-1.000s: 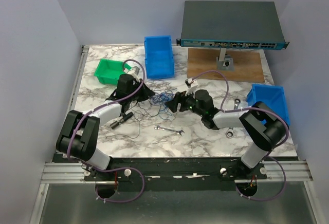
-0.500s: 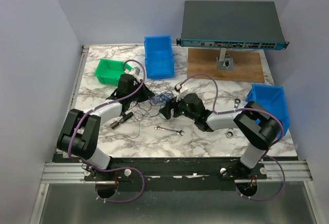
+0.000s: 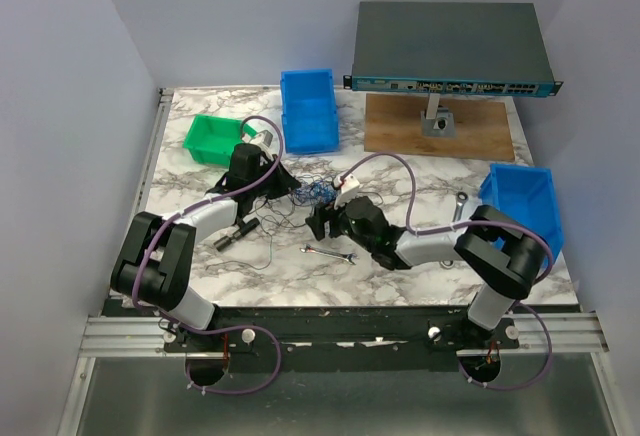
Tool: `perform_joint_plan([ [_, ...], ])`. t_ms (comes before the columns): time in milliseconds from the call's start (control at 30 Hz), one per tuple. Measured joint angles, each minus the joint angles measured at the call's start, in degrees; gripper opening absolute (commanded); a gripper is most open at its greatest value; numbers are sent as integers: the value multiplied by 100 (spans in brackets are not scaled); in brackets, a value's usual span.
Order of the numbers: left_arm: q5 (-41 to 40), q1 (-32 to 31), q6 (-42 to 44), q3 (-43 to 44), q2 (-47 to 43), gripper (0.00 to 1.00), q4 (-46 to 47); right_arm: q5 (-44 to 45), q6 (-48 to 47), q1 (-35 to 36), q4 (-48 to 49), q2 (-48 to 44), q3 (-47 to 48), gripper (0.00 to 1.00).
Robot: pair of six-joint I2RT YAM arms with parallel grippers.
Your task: Untangle the cables
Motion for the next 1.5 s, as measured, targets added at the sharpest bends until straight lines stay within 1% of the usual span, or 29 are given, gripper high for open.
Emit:
perform_joint_plan([
  [300, -4, 0, 24, 0, 0, 0, -87, 470, 433, 35, -284, 472, 409, 81],
  [500, -7, 0, 31, 7, 0, 0, -160, 745, 728, 35, -570, 863, 632, 81],
  [700, -7, 0, 35, 11, 0, 0, -192, 1193, 929, -20, -879, 968, 881, 81],
  [767, -7, 0, 39, 11, 0, 0, -199, 1335, 944, -50, -1012, 1040, 1014, 79],
  [800, -7, 0, 39, 11, 0, 0, -203, 1405, 944, -68, -1060, 1086, 1084, 76],
  [933, -9, 0, 46, 33, 0, 0, -254, 1716, 931, -118, -1360, 1303, 1445, 53],
  [1000, -9, 0, 46, 42, 2, 0, -258, 1867, 925, -142, -1482, 1353, 1554, 38],
  [1100, -9, 0, 48, 81, 9, 0, -293, 2116, 907, -177, -1617, 1353, 1563, 10],
  [1133, -11, 0, 48, 101, 15, 0, -299, 2197, 916, -186, -1659, 1353, 1561, 2],
  [1300, -197, 15, 35, 111, 15, 0, -385, 2645, 1054, -240, -1731, 1213, 1429, 1],
  [1367, -295, 63, 0, 111, -2, 0, -468, 2680, 1228, -341, -1764, 1082, 1298, 1],
  [1433, -413, 140, -26, 101, -31, 0, -529, 2656, 1473, -487, -1801, 896, 1117, 1],
  [1500, -560, 221, -79, 28, -127, 0, -555, 2597, 1812, -960, -1825, 667, 874, 0],
])
